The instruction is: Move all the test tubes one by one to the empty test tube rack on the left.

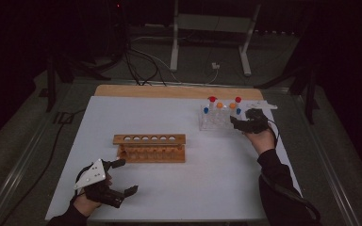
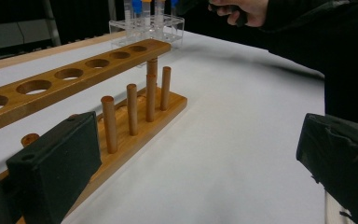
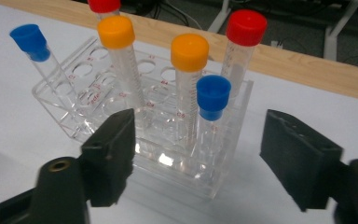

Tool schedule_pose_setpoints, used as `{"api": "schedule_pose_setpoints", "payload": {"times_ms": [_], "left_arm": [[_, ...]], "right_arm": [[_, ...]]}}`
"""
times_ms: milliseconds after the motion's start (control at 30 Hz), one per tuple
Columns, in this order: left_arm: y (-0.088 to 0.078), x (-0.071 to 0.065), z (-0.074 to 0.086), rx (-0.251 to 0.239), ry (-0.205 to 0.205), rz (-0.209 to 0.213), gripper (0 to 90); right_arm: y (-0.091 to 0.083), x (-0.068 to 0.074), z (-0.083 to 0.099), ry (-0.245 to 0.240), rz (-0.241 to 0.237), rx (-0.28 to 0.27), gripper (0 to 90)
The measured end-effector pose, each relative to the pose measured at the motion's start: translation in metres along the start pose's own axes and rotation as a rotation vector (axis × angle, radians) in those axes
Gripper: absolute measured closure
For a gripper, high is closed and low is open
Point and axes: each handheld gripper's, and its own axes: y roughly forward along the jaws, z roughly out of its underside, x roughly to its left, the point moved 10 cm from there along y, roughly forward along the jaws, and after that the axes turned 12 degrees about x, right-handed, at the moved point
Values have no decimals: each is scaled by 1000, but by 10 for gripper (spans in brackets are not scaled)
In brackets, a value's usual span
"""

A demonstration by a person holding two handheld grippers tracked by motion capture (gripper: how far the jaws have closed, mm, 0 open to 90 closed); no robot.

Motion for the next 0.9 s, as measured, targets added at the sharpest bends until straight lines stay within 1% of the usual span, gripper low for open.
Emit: {"api": "schedule_pose_setpoints", "payload": {"times_ms": [33, 200, 233, 300, 467, 667, 900], "left_arm": [[0, 0, 0, -3, 0, 0, 6], [0, 0, 0, -4, -3, 1, 6], [-1, 0, -1, -8, -1, 0, 6], [-1, 1, -1, -9, -8, 2, 6], [-1, 1, 0, -6, -6, 3, 6], [0, 0, 0, -5, -11, 8, 6], [0, 0, 0, -4, -11, 10, 6]], "right_arm": [[0, 0, 0, 0, 0, 0, 305], [6, -4, -1, 23, 15, 17, 447], [7, -4, -1, 22, 8, 18, 472], [8, -5, -1, 19, 12, 22, 518], [12, -3, -1, 12, 8, 31, 630], [16, -4, 0, 20, 13, 45, 707], [18, -4, -1, 25, 36, 55, 751]]}}
